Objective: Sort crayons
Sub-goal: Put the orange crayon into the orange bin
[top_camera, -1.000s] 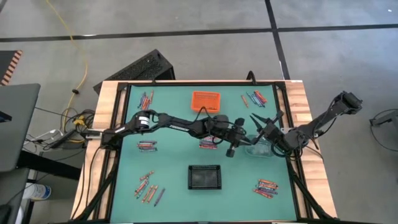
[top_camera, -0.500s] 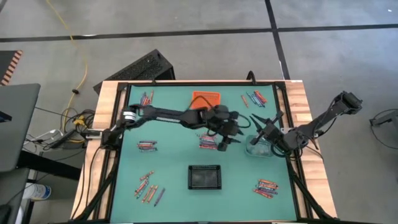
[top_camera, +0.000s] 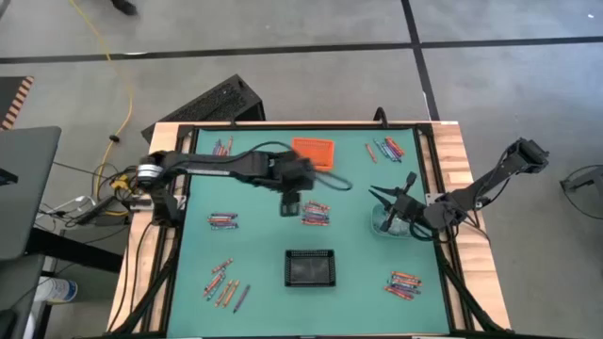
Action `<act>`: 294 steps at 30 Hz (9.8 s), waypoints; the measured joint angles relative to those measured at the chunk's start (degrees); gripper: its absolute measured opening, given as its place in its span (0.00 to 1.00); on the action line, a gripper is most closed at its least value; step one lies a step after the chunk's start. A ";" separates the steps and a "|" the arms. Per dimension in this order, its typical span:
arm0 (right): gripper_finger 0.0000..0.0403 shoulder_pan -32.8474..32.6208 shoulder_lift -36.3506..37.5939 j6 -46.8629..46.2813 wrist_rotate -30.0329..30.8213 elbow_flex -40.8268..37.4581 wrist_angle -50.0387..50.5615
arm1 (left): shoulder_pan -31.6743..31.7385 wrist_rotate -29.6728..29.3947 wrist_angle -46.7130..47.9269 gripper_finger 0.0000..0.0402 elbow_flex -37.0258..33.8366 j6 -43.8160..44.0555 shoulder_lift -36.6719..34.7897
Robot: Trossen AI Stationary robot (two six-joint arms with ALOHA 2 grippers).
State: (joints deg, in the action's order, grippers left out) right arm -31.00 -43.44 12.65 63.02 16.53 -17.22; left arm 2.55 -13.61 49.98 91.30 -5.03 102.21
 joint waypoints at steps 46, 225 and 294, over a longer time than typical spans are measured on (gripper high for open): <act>0.12 6.36 -4.68 -1.10 -16.00 0.04 -7.19 | -32.67 34.77 -9.16 0.42 -27.36 77.80 -5.76; 0.12 4.27 -13.67 -18.28 -28.48 3.85 -6.32 | 14.55 25.05 -17.28 0.32 -22.47 -8.00 -32.48; 0.30 -25.64 -51.54 -108.33 -64.60 44.18 63.63 | -9.34 24.81 -64.70 0.28 -70.09 10.09 -57.57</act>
State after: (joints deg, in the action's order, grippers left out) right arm -56.64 -94.98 -95.69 -1.58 60.72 46.42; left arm -6.79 11.20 -14.72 21.21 5.06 44.64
